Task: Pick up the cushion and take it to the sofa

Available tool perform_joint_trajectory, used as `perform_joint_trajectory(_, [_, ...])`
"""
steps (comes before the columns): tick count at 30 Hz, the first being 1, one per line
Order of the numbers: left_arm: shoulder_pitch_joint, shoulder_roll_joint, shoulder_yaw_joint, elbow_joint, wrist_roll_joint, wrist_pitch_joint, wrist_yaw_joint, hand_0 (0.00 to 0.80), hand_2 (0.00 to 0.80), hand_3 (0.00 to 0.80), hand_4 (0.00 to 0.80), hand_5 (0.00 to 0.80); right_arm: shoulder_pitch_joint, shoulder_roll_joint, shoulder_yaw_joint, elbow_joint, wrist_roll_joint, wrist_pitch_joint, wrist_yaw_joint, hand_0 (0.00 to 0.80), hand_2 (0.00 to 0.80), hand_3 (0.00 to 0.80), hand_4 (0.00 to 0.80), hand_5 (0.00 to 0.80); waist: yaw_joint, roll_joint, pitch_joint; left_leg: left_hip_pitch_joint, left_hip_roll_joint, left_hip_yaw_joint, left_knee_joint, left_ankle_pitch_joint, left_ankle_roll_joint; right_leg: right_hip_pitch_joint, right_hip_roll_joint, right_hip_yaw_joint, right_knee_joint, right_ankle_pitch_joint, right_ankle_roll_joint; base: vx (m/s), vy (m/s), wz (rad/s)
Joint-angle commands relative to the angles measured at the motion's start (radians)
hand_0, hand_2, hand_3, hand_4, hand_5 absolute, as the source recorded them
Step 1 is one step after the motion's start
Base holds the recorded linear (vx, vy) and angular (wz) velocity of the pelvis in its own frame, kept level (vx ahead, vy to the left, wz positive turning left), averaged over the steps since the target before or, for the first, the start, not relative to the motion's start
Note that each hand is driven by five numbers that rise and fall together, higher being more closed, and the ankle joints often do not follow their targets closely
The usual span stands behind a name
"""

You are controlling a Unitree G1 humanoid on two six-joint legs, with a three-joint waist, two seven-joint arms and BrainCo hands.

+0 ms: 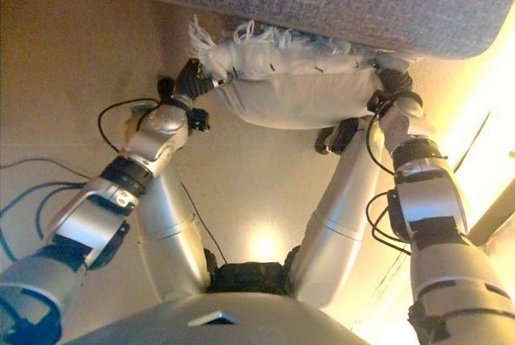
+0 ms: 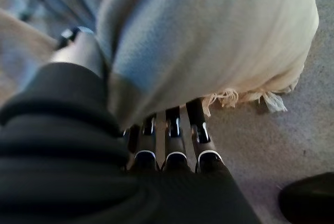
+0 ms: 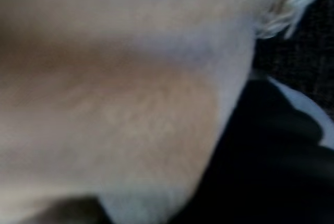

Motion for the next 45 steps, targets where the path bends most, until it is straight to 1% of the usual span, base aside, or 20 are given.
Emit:
perform_joint_trajectory(1, [0.039,0.008,-0.001,-0.018,-0.020,0.008,0.017,0.800,0.800,0.800,0.800,0.800,0.078,0.039,-0.006,0.001,0.035,-0.034,0.005,0.800,0.800,0.800,0.800,0.800,0.000,0.051,-0.014,0.005,0.037,-0.028,0.021,-0.029,0.045,-0.016,0.031,0.023,-0.141,0.183,-0.028,0.003,0.102,-0.06])
perform_joint_trajectory(2, [0.038,0.009,-0.003,-0.026,-0.024,0.011,0.022,0.800,0.800,0.800,0.800,0.800,0.081,0.045,-0.008,-0.012,0.052,-0.055,0.011,0.800,0.800,0.800,0.800,0.800,-0.001,0.050,-0.014,0.009,0.031,-0.030,0.023,-0.030,0.046,-0.012,0.035,0.027,-0.145,0.188,-0.026,0.000,0.124,-0.09])
perform_joint_trajectory(6, [0.048,0.011,0.007,-0.033,-0.038,0.009,0.031,0.800,0.800,0.800,0.800,0.800,0.091,0.053,-0.026,-0.062,0.103,-0.074,0.014,0.800,0.800,0.800,0.800,0.800,0.000,0.041,-0.014,0.036,0.017,-0.047,0.024,-0.036,0.045,0.010,0.044,0.038,-0.174,0.212,-0.022,0.011,0.178,-0.08])
perform_joint_trajectory(8, [0.068,0.008,0.020,-0.027,-0.048,-0.007,0.039,0.800,0.800,0.800,0.800,0.800,0.097,0.062,-0.035,-0.078,0.104,-0.083,0.021,0.800,0.800,0.800,0.800,0.800,0.001,0.037,-0.014,0.058,-0.005,-0.056,0.032,-0.048,0.049,0.026,0.055,0.047,-0.200,0.238,-0.018,0.043,0.346,-0.21])
perform_joint_trajectory(10, [0.093,-0.003,0.033,-0.019,-0.073,-0.029,0.051,0.800,0.800,0.800,0.800,0.800,0.102,0.067,-0.032,-0.107,0.090,-0.078,0.021,0.800,0.800,0.800,0.800,0.800,0.008,0.032,-0.014,0.073,-0.049,-0.055,0.039,-0.057,0.063,0.041,0.076,0.057,-0.240,0.283,-0.015,0.044,0.402,-0.53])
perform_joint_trajectory(12, [0.111,-0.008,0.043,-0.013,-0.065,-0.037,0.039,0.800,0.800,0.800,0.800,0.800,0.113,0.066,-0.036,-0.117,0.091,-0.081,0.035,0.800,0.800,0.800,0.800,0.800,0.008,0.031,-0.014,0.078,-0.050,-0.046,0.048,-0.061,0.076,0.052,0.085,0.062,-0.256,0.306,-0.014,0.042,0.322,-0.75])
perform_joint_trajectory(15, [0.130,-0.010,0.037,-0.009,-0.040,-0.031,0.021,0.800,0.800,0.800,0.800,0.800,0.164,0.061,-0.055,-0.133,0.099,-0.086,0.051,0.800,0.800,0.800,0.800,0.800,-0.010,0.044,-0.014,0.062,-0.011,0.015,0.112,-0.088,0.091,0.071,0.092,0.081,-0.264,0.358,-0.035,0.065,0.232,-0.35])
perform_joint_trajectory(18, [0.149,-0.003,0.035,-0.014,-0.034,-0.021,0.016,0.800,0.800,0.800,0.800,0.800,0.200,0.066,-0.065,-0.146,0.096,-0.073,0.049,0.800,0.800,0.800,0.800,0.800,-0.018,0.050,-0.014,0.053,-0.009,0.037,0.171,-0.117,0.100,0.076,0.104,0.101,-0.288,0.424,-0.037,0.072,0.233,0.05])
perform_joint_trajectory(21, [0.187,-0.001,0.023,-0.014,-0.030,-0.013,0.035,0.800,0.800,0.800,0.800,0.800,0.236,0.095,-0.053,-0.175,0.091,-0.058,0.057,0.800,0.800,0.800,0.800,0.800,-0.015,0.045,-0.014,0.049,-0.026,0.046,0.239,-0.150,0.092,0.107,0.103,0.111,-0.356,0.531,-0.021,0.129,0.224,0.03])
perform_joint_trajectory(23, [0.212,-0.001,0.030,-0.007,-0.022,-0.021,0.042,0.800,0.800,0.800,0.800,0.800,0.259,0.109,-0.040,-0.194,0.083,-0.045,0.061,0.800,0.800,0.800,0.800,0.800,-0.002,0.036,-0.014,0.046,-0.016,0.056,0.264,-0.150,0.100,0.120,0.084,0.088,-0.335,0.523,-0.027,0.051,0.199,-0.30])
perform_joint_trajectory(24, [0.224,0.003,0.038,-0.013,-0.028,-0.030,0.052,0.800,0.800,0.800,0.800,0.800,0.270,0.109,-0.030,-0.208,0.086,-0.038,0.063,0.800,0.800,0.800,0.800,0.800,0.011,0.034,-0.014,0.037,-0.006,0.063,0.270,-0.141,0.103,0.132,0.072,0.079,-0.293,0.492,-0.038,-0.073,0.197,-0.46])
perform_joint_trajectory(27, [0.214,0.001,0.048,-0.017,-0.038,-0.063,0.058,0.800,0.800,0.800,0.800,0.800,0.252,0.106,-0.016,-0.193,0.102,-0.058,0.075,0.800,0.800,0.800,0.800,0.800,0.039,0.040,-0.014,0.021,0.002,0.056,0.228,-0.104,0.083,0.179,0.064,0.084,-0.246,0.427,-0.059,-0.183,0.133,-0.52])
perform_joint_trajectory(29, [0.197,-0.001,0.047,-0.017,-0.027,-0.086,0.066,0.800,0.800,0.800,0.800,0.800,0.227,0.104,-0.015,-0.179,0.109,-0.077,0.088,0.800,0.800,0.800,0.800,0.800,0.051,0.040,-0.014,0.029,0.003,0.049,0.171,-0.084,0.068,0.216,0.043,0.070,-0.298,0.430,-0.059,-0.185,-0.020,-0.39])
perform_joint_trajectory(30, [0.176,-0.008,0.048,-0.010,-0.021,-0.111,0.078,0.800,0.800,0.800,0.800,0.800,0.196,0.103,-0.015,-0.166,0.112,-0.092,0.100,0.800,0.800,0.800,0.800,0.800,0.059,0.034,-0.014,0.043,0.004,0.043,0.113,-0.069,0.058,0.250,0.021,0.050,-0.380,0.453,-0.052,-0.172,-0.099,-0.11])
perform_joint_trajectory(31, [0.158,-0.013,0.050,0.000,-0.025,-0.125,0.083,0.800,0.800,0.800,0.800,0.800,0.170,0.105,-0.014,-0.155,0.118,-0.099,0.103,0.800,0.800,0.800,0.800,0.800,0.061,0.029,-0.014,0.055,0.001,0.040,0.077,-0.062,0.055,0.270,0.015,0.031,-0.436,0.466,-0.044,-0.156,-0.128,0.05])
perform_joint_trajectory(33, [0.136,-0.017,0.058,0.017,-0.041,-0.148,0.085,0.800,0.800,0.800,0.800,0.800,0.138,0.110,-0.003,-0.137,0.116,-0.113,0.106,0.800,0.800,0.800,0.800,0.800,0.066,0.024,-0.014,0.064,0.009,0.037,0.034,-0.039,0.051,0.288,-0.001,-0.005,-0.477,0.477,-0.034,-0.110,-0.093,0.10])
perform_joint_trajectory(34, [0.119,-0.026,0.055,0.030,-0.047,-0.154,0.089,0.800,0.800,0.800,0.800,0.800,0.120,0.112,0.002,-0.122,0.127,-0.120,0.105,0.800,0.800,0.800,0.800,0.800,0.066,0.024,-0.014,0.084,0.006,0.033,-0.002,-0.035,0.056,0.287,0.010,-0.005,-0.490,0.476,-0.027,-0.084,-0.092,0.03])
perform_joint_trajectory(36, [0.112,-0.031,0.060,0.045,-0.045,-0.161,0.085,0.800,0.800,0.800,0.800,0.800,0.106,0.114,0.007,-0.117,0.144,-0.125,0.115,0.800,0.800,0.800,0.800,0.800,0.070,0.023,-0.014,0.096,0.015,0.038,-0.023,-0.022,0.063,0.283,-0.004,-0.023,-0.477,0.467,-0.022,-0.031,-0.088,-0.16])
perform_joint_trajectory(41, [0.124,-0.032,0.054,0.028,-0.045,-0.150,0.090,0.800,0.800,0.800,0.800,0.800,0.145,0.119,0.010,-0.154,0.147,-0.124,0.089,0.800,0.800,0.800,0.800,0.800,0.067,0.022,-0.014,0.101,0.017,0.031,-0.020,-0.019,0.070,0.278,-0.003,-0.022,-0.456,0.449,-0.016,0.029,-0.086,0.07])
perform_joint_trajectory(45, [0.158,-0.015,0.050,-0.024,-0.055,-0.154,0.086,0.800,0.800,0.800,0.800,0.800,0.174,0.108,0.003,-0.166,0.144,-0.154,0.102,0.800,0.800,0.800,0.800,0.800,0.067,0.032,-0.014,0.110,0.018,0.029,-0.008,-0.013,0.068,0.268,0.000,-0.009,-0.421,0.441,-0.015,0.055,-0.037,0.12])
